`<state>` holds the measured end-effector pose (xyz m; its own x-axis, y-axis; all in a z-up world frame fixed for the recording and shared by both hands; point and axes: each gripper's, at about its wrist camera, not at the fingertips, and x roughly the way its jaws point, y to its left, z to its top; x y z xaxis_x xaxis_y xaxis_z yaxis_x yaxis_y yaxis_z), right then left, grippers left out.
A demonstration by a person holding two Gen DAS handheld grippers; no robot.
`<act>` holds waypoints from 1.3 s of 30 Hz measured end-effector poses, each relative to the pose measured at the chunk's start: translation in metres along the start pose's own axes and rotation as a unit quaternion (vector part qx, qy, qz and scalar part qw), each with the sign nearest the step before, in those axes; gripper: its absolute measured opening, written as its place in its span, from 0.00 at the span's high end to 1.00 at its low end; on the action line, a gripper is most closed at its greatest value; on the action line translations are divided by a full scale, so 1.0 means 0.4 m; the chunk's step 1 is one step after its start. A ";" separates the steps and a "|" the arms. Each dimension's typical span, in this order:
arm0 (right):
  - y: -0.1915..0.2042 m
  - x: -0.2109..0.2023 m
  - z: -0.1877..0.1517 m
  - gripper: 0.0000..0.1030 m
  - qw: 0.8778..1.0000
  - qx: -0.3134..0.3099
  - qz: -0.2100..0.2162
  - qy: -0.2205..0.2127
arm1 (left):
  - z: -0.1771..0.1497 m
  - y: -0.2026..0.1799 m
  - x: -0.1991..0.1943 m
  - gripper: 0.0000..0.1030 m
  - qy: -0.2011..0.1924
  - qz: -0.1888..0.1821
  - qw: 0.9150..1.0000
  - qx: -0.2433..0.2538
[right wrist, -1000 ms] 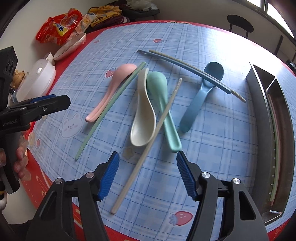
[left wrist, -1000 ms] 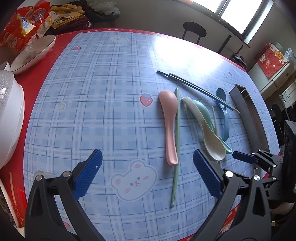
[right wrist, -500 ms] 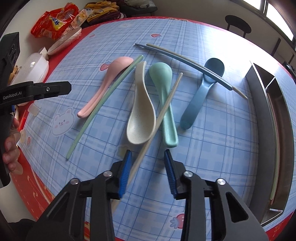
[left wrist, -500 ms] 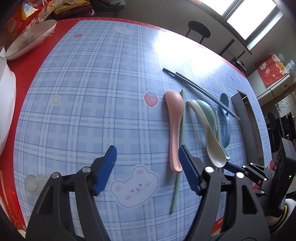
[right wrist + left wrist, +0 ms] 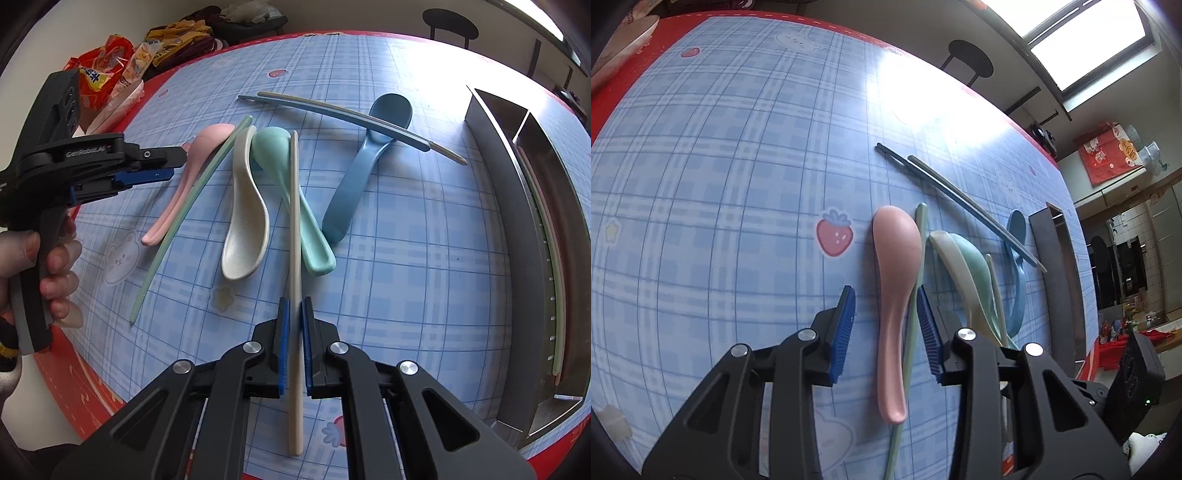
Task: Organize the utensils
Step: 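Grasp the beige chopstick with the right tool while the left tool grasps the pink spoon, then lift the beige chopstick and pink spoon and carry both toward the tray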
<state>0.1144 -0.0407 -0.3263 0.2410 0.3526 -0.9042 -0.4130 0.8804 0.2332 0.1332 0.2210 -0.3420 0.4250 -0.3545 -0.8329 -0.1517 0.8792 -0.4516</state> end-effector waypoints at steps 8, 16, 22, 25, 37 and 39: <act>-0.010 -0.005 -0.002 0.93 1.000 0.003 0.008 -0.002 | 0.026 -0.048 0.037 0.64 -0.006 0.026 0.998 0.052; -0.009 -0.007 0.000 0.93 1.000 0.000 0.006 -0.001 | 0.020 -0.072 0.060 0.72 -0.011 0.022 0.998 0.063; -0.008 -0.007 0.000 0.93 1.000 -0.002 0.006 0.000 | 0.005 -0.094 0.076 0.78 -0.003 0.015 0.997 0.069; -0.008 -0.007 0.000 0.93 1.000 -0.001 0.006 -0.001 | -0.015 -0.113 0.075 0.82 -0.001 0.022 0.995 0.099; -0.013 -0.006 -0.002 0.93 1.000 0.011 0.012 -0.005 | -0.175 -0.164 0.056 0.89 0.035 0.043 0.979 0.195; -0.016 -0.006 -0.003 0.93 1.000 0.015 0.016 -0.005 | -0.198 -0.166 0.050 0.89 0.036 0.048 0.979 0.196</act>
<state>0.1156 -0.0476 -0.3260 0.2375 0.3841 -0.8922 -0.3949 0.8773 0.2726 0.0808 0.1304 -0.3539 0.3601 -0.2729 -0.8921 0.1724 0.9593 -0.2239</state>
